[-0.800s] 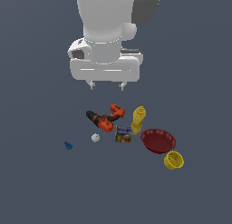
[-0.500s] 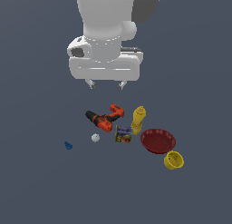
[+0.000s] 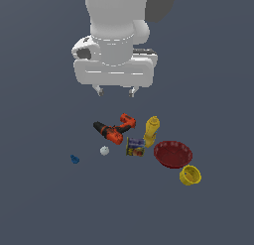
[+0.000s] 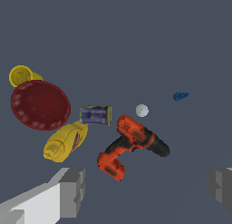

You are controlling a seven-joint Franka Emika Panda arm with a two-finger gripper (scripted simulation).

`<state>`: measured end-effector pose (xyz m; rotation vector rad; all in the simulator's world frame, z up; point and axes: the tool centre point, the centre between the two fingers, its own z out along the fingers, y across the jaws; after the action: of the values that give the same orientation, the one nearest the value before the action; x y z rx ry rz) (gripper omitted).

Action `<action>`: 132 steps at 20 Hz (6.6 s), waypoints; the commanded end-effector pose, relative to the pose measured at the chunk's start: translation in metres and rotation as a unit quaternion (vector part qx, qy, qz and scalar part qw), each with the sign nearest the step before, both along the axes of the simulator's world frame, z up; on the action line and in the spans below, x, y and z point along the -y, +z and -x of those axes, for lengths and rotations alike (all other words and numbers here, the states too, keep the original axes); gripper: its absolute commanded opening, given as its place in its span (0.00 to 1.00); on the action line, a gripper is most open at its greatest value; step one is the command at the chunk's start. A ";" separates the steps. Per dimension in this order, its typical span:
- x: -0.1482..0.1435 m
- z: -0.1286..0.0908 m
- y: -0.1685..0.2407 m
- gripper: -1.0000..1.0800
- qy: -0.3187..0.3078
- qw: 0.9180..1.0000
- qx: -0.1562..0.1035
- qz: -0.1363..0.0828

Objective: Pick up a designated object from a clutter of objects.

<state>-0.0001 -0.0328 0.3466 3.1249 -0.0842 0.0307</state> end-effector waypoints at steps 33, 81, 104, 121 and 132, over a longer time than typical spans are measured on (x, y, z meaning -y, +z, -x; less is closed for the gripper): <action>-0.198 -0.147 -0.158 0.96 -0.198 0.980 -0.002 -0.002; -0.289 -0.159 -0.300 0.00 -0.282 0.959 -0.007 -0.010; -0.270 -0.144 -0.223 0.00 -0.281 0.959 0.010 -0.023; -0.201 -0.073 -0.093 0.00 -0.281 0.959 0.002 -0.017; -0.153 -0.025 0.005 0.00 -0.282 0.959 -0.004 -0.014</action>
<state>0.0315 0.1260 0.3389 2.9962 -0.9686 0.0111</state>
